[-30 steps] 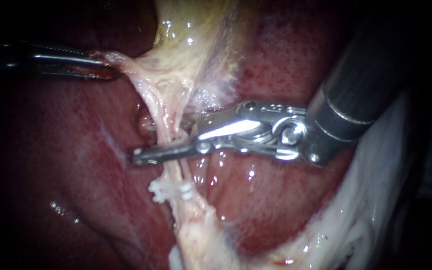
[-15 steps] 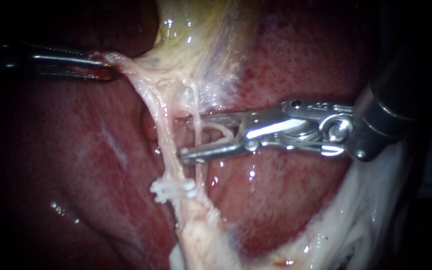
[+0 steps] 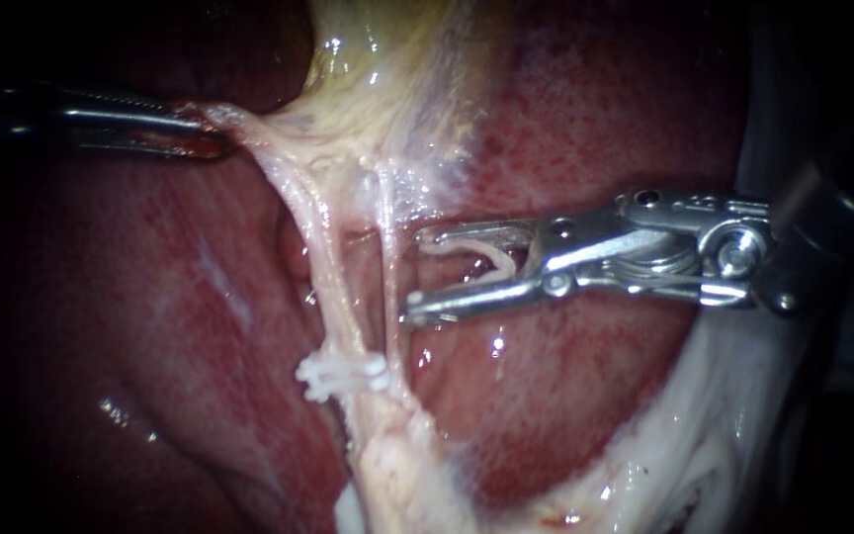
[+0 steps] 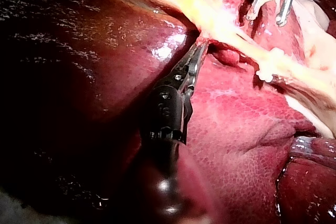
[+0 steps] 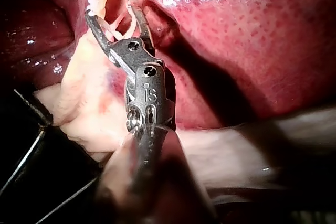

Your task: Clipping third clip left tube

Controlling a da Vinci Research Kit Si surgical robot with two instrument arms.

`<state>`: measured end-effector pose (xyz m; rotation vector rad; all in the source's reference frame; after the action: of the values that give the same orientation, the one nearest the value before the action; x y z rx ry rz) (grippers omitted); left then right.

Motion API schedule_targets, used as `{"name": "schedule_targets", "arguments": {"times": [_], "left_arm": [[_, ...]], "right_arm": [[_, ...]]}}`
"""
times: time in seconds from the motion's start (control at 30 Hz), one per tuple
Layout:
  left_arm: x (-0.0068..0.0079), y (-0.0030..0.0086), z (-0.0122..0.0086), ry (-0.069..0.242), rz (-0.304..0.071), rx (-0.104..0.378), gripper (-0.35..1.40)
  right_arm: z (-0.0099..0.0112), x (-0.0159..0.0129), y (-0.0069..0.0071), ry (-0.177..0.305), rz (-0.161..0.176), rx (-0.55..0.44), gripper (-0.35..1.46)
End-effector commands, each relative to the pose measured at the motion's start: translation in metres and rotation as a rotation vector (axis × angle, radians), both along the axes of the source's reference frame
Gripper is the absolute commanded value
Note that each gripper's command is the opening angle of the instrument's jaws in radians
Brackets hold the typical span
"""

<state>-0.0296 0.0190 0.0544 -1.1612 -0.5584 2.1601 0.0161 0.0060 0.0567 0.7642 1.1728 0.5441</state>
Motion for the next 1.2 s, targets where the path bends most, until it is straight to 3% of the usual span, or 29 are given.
{"name": "schedule_targets", "arguments": {"times": [0.03, 0.27, 0.57, 0.9, 1.2], "left_arm": [[0.0, 0.0, 0.0, 0.0, 0.0, 0.0, -0.35], [-0.0001, 0.0, 0.0, 0.001, -0.001, 0.0, -0.35], [-0.0001, 0.0, 0.0, 0.001, -0.001, 0.0, -0.35], [0.0, 0.0, 0.0, 0.001, -0.001, 0.0, -0.35], [0.0, 0.0, 0.0, 0.001, -0.001, 0.0, -0.35]], "right_arm": [[-0.0003, 0.0004, -0.0001, 0.0, -0.001, 0.0, 0.5], [0.0001, 0.0027, -0.0004, 0.005, -0.014, 0.002, 0.5], [0.0029, 0.0032, -0.0015, 0.002, -0.024, 0.026, 0.5], [0.0053, 0.0027, -0.0005, -0.003, -0.022, 0.038, 0.5], [0.0066, 0.0028, -0.0006, 0.017, -0.05, 0.059, 0.5]]}}
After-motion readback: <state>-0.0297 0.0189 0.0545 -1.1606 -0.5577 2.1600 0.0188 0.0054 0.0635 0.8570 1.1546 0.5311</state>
